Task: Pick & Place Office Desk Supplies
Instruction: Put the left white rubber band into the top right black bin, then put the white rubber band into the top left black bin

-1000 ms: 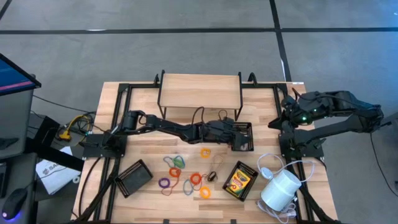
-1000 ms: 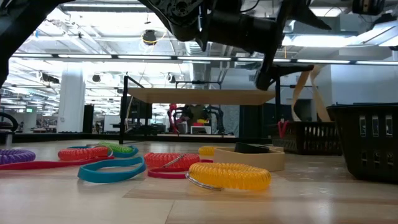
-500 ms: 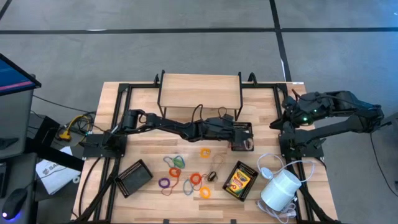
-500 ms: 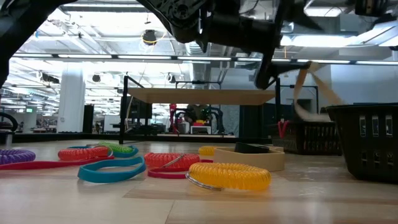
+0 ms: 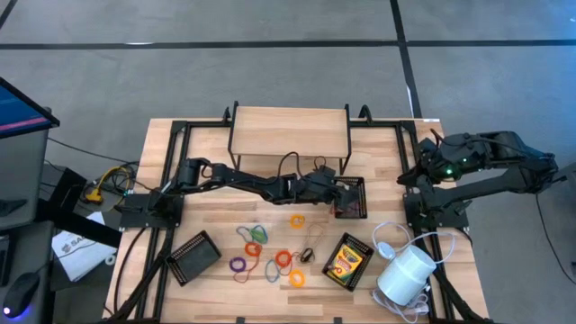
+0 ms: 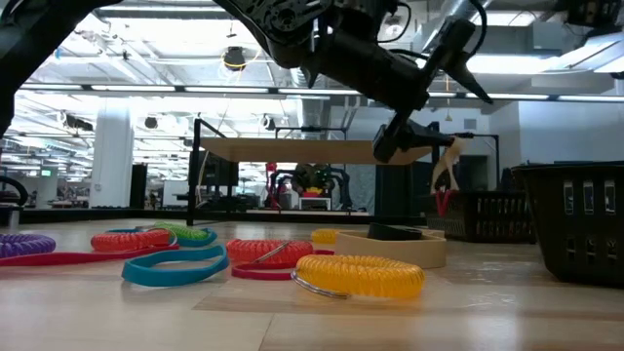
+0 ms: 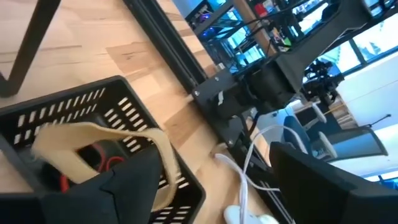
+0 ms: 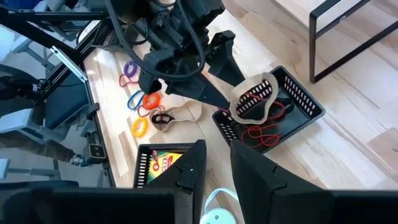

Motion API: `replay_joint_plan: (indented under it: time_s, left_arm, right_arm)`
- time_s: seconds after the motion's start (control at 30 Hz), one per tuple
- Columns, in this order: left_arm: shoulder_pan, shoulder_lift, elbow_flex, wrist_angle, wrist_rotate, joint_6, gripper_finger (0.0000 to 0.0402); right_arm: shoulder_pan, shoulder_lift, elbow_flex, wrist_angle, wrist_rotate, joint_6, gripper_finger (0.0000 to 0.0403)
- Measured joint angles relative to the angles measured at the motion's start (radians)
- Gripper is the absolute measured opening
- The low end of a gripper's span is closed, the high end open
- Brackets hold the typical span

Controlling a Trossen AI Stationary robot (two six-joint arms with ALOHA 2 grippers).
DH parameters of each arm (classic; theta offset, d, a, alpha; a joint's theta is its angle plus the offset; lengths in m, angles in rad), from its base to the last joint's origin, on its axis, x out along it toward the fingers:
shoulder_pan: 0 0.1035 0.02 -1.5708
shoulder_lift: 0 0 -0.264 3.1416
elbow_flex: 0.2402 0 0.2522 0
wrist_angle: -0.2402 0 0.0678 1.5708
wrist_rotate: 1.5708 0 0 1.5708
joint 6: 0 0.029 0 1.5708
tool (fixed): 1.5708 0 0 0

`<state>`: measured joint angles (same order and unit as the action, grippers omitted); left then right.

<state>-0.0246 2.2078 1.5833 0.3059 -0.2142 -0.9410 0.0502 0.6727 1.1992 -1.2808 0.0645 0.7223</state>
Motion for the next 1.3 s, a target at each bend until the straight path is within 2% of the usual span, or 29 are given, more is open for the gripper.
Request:
replay_joint_plan:
  time_s: [0.37, 0.5, 0.57, 0.63, 0.73, 0.8, 0.9, 1.07, 1.17, 1.3]
  left_arm:
    - [-0.024, 0.066, 0.004, 0.015, 0.011, -0.046, 0.0285]
    - [-0.030, 0.067, 0.005, 0.011, 0.011, -0.050, 0.0285]
    - [-0.030, 0.067, 0.005, 0.012, 0.011, -0.051, 0.0285]
    - [-0.030, 0.067, 0.005, 0.018, 0.007, -0.051, 0.0285]
    - [-0.030, 0.067, 0.005, 0.006, 0.004, -0.055, 0.0285]
    - [-0.029, 0.067, 0.005, 0.000, 0.004, -0.067, 0.0285]
    - [-0.029, 0.067, 0.005, 0.001, 0.005, -0.090, 0.0285]
    - [-0.030, 0.067, 0.005, -0.024, 0.021, -0.115, 0.0284]
    - [-0.030, 0.067, 0.005, -0.033, 0.021, -0.115, 0.0284]
    - [-0.030, 0.067, 0.040, -0.069, 0.029, -0.104, 0.0284]
  right_arm:
    - [0.001, 0.001, 0.000, 0.000, 0.016, -0.023, 0.0072]
    - [0.001, 0.001, -0.001, 0.066, 0.111, -0.081, 0.0072]
    - [0.000, 0.007, -0.004, 0.186, 0.144, -0.164, 0.0072]
    - [-0.001, 0.016, -0.021, 0.403, 0.116, -0.271, 0.0072]
    - [0.000, 0.044, -0.032, 0.740, -0.088, -0.384, 0.0072]
    - [0.000, 0.081, -0.012, 0.868, -0.194, -0.388, 0.0072]
    - [-0.001, 0.102, 0.034, 0.744, -0.220, -0.382, 0.0072]
    - [-0.001, 0.080, 0.065, 0.407, -0.125, -0.343, 0.0072]
    - [0.000, 0.071, 0.066, 0.316, -0.065, -0.282, 0.0072]
    - [-0.001, 0.045, 0.066, 0.290, -0.021, -0.259, 0.0072]
